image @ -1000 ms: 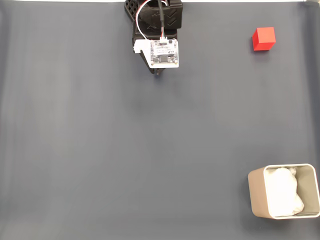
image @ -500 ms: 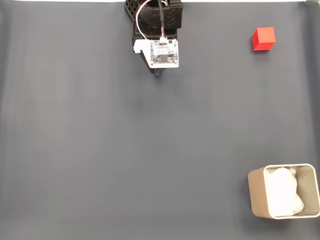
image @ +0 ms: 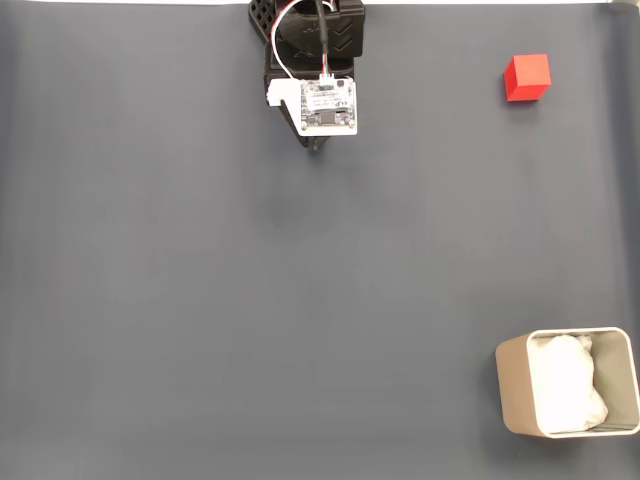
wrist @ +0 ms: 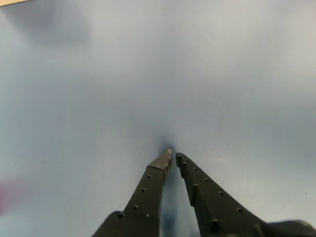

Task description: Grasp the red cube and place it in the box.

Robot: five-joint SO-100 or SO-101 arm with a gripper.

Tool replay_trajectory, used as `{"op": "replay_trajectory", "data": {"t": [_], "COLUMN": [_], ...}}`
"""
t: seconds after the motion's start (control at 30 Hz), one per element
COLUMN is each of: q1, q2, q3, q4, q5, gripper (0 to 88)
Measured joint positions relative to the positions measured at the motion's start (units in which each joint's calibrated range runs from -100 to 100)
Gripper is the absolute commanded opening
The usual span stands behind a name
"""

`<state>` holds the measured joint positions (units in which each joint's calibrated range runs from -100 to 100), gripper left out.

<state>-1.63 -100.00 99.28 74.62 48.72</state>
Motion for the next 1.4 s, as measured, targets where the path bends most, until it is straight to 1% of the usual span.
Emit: {"op": "replay_trajectory", "data": {"t": [0.4, 0.5, 0.97, 1.17, 1.4], "q1": [0.0, 0.0, 0.7, 0.7, 0.8], "q2": [0.0, 0.0, 0.3, 1.1, 7.4], "q3": [0.0, 0.0, 0.0, -0.5, -5.2], "q4": [0.0, -1.4, -23.1, -29.4, -34.2], "q5": [0.1, 0.1, -0.1, 0.5, 1.2], "gripper": [0.0, 0.0, 0.0, 0.0, 0.0]}}
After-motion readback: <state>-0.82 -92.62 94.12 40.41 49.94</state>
